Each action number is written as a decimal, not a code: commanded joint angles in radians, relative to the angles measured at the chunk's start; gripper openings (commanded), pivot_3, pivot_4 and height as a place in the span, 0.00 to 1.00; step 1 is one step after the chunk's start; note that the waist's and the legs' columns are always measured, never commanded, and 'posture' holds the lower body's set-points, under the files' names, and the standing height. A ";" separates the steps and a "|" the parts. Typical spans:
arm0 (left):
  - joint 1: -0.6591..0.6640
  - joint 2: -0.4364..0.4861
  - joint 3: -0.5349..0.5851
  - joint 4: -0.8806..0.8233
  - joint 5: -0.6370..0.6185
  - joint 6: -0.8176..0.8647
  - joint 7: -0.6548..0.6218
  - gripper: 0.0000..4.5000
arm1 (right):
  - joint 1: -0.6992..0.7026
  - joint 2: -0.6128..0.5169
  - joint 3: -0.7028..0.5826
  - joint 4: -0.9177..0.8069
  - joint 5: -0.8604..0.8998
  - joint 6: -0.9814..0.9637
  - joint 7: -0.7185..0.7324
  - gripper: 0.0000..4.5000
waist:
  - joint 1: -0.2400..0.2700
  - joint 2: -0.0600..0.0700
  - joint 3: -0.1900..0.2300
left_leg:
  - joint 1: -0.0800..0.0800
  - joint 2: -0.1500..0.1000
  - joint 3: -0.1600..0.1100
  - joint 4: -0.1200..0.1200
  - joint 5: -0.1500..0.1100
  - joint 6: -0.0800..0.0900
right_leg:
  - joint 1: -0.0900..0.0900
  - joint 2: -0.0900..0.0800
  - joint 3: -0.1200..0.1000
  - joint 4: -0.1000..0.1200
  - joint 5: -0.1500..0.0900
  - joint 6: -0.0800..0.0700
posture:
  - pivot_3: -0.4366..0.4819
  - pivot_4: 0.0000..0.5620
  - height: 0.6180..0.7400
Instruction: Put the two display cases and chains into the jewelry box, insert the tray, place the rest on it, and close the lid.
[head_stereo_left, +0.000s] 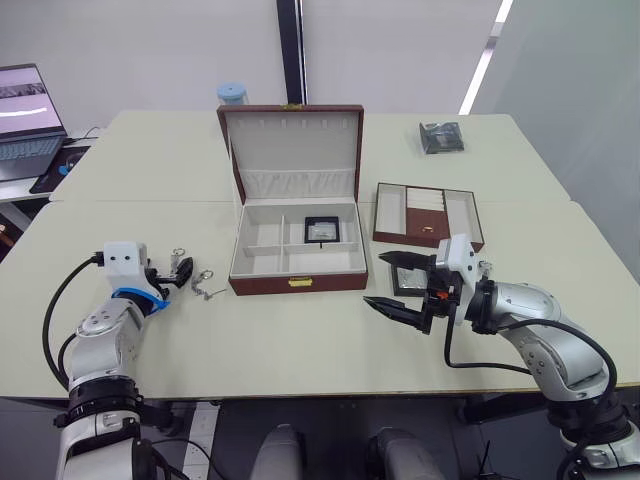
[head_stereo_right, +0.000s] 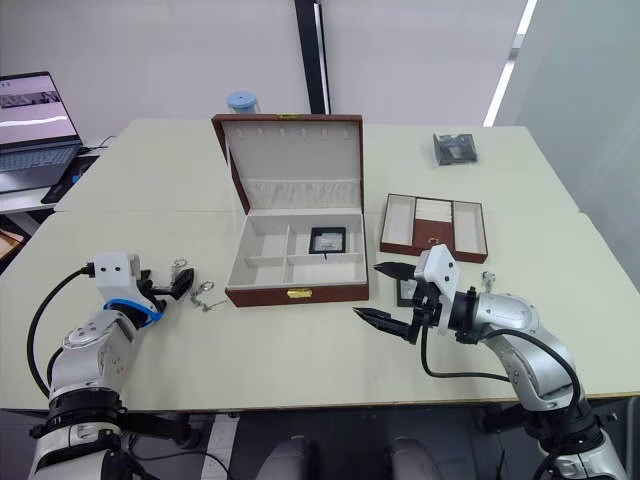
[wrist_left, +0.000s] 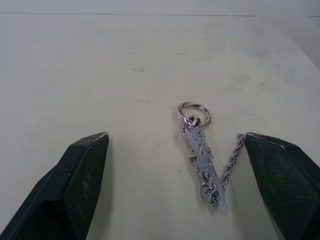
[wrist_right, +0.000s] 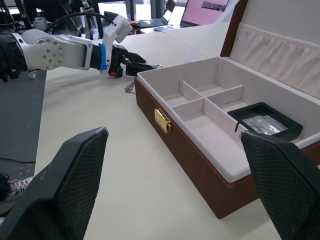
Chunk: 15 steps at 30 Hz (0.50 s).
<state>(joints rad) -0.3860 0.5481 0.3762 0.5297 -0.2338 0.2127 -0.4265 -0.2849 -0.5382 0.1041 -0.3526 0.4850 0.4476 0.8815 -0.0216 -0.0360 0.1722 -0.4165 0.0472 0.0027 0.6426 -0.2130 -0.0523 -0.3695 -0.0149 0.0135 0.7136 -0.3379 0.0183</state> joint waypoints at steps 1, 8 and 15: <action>-0.010 0.001 -0.034 0.054 0.017 0.008 -0.009 0.99 | -0.001 0.005 0.003 -0.042 0.007 -0.003 -0.001 1.00 | 0.001 0.000 0.000 | 0.000 0.000 0.000 0.000 0.000 0.000 | 0.000 0.000 0.000 0.000 0.000 0.000 | 0.48 0.27 1.00; -0.014 -0.002 -0.037 0.075 0.008 -0.001 -0.011 0.59 | 0.001 -0.001 0.006 -0.042 0.007 -0.005 0.002 1.00 | -0.001 0.001 -0.001 | 0.000 0.000 0.000 0.000 0.000 0.000 | 0.000 0.000 0.000 0.000 0.000 0.000 | 0.48 0.27 1.00; 0.002 0.003 -0.028 0.084 0.007 -0.006 -0.007 0.11 | 0.004 -0.004 0.003 -0.044 0.008 -0.005 0.003 1.00 | -0.005 0.001 -0.001 | 0.001 0.000 0.000 0.000 0.000 0.000 | 0.000 0.000 0.000 0.000 0.000 0.000 | 0.48 0.27 1.00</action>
<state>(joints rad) -0.4083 0.5504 0.3572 0.5729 -0.2354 0.1860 -0.4438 -0.2840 -0.5375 0.1195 -0.3532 0.4850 0.4477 0.8845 -0.0264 -0.0346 0.1714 -0.4158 0.0474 0.0031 0.6423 -0.2130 -0.0523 -0.3694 -0.0148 0.0139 0.7137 -0.3379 0.0183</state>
